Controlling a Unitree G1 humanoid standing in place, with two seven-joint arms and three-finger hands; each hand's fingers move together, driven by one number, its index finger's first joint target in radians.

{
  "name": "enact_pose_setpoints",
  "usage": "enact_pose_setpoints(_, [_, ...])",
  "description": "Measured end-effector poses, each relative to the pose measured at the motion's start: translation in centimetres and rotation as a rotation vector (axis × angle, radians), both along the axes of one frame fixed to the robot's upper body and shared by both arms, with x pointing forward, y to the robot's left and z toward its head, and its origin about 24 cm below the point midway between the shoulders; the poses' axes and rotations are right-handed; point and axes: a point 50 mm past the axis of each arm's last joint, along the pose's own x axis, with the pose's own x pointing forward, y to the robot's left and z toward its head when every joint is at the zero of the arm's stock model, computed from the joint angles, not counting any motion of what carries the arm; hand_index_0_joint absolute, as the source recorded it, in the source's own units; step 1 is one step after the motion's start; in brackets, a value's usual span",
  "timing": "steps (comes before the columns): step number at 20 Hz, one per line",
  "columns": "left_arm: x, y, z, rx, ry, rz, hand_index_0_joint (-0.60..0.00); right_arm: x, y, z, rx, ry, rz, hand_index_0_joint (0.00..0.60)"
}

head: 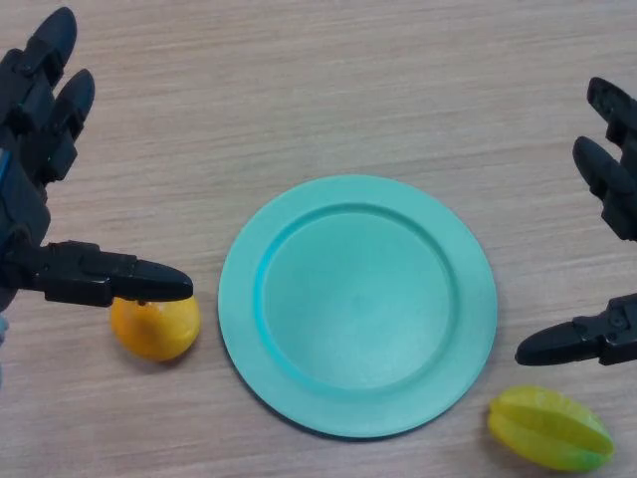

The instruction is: Pick up the yellow pear and place it on the plate

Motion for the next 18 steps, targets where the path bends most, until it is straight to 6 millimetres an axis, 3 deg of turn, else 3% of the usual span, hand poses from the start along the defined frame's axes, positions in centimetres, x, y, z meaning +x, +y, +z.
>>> enact_pose_setpoints(6, [-0.1, 0.1, -0.2, 0.001, 0.01, 0.0, 0.0, 0.1, 0.0, -0.1, 0.001, 0.005, 0.0, 0.0])
enact_pose_setpoints(13, [-1.5, 0.0, -2.1, 0.031, 0.086, -0.081, 0.0, 0.2, 0.0, -0.1, -0.013, 0.005, -0.011, 0.0])
enact_pose_setpoints(16, [-2.2, 0.6, -4.4, 0.185, 0.103, -0.095, 0.0, 0.2, 0.3, -0.2, -0.013, 0.011, 0.006, 0.0])
enact_pose_setpoints(18, [-2.1, 1.7, -5.7, 0.19, 0.124, -0.056, 0.0, 0.3, 0.7, -0.3, -0.014, 0.015, 0.021, 0.0])
